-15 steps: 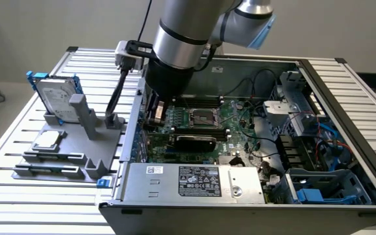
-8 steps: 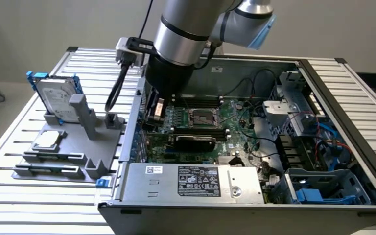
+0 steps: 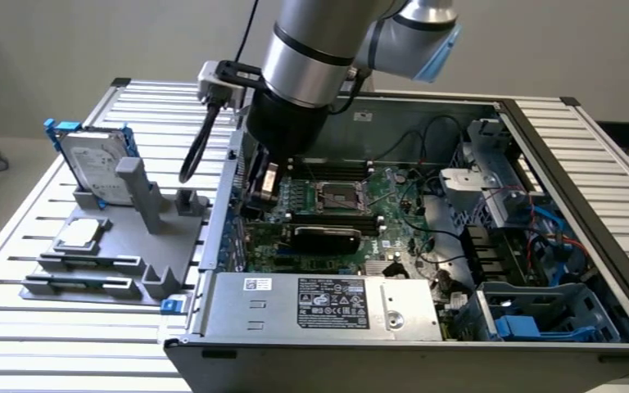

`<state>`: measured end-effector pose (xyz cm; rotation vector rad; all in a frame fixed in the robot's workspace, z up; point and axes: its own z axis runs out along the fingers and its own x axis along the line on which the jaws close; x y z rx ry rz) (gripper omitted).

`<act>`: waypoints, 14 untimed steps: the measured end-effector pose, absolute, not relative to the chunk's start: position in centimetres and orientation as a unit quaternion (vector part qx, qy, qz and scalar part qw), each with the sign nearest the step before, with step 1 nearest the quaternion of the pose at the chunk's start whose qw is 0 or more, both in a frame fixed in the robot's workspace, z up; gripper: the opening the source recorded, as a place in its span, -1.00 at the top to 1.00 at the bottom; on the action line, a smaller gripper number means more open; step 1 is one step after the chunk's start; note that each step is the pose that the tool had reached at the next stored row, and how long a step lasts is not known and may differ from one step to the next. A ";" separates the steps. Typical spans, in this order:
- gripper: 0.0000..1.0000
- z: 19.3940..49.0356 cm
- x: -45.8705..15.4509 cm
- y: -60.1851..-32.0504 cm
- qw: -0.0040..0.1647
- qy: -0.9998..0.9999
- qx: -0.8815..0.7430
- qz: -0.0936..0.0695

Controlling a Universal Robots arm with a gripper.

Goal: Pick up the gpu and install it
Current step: 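Press down on the gpu until it lock into place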

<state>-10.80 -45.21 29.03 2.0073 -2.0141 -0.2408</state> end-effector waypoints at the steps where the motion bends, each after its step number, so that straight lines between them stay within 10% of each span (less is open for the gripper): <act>1: 0.79 29.1 -10.8 -45.2 0.144 -0.699 0.696 -0.083; 14: 0.79 29.3 -10.7 -45.4 0.155 -0.708 0.686 -0.073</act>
